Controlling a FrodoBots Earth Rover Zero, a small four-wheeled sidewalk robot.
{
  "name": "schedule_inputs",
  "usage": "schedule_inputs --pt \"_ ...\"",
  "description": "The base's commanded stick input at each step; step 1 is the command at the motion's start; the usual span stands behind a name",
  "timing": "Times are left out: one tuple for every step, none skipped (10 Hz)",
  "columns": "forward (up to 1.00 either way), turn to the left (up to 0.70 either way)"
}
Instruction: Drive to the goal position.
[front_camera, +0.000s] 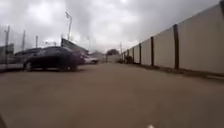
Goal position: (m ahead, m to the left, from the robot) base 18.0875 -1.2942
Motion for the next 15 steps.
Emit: schedule_inputs --pt "0.5 0.0" --pt "0.5 0.0" --pt "0.5 0.0" --pt "0.5 0.0" --pt "0.5 0.0" --pt "0.5 0.0" --pt "0.5 0.0" --pt "0.5 0.0" --pt "0.5 0.0" --pt "0.5 0.0" --pt "0.5 0.0" --pt "0.5 0.0" --pt "0.5 0.0" --pt "0.5 0.0" --pt "0.5 0.0"
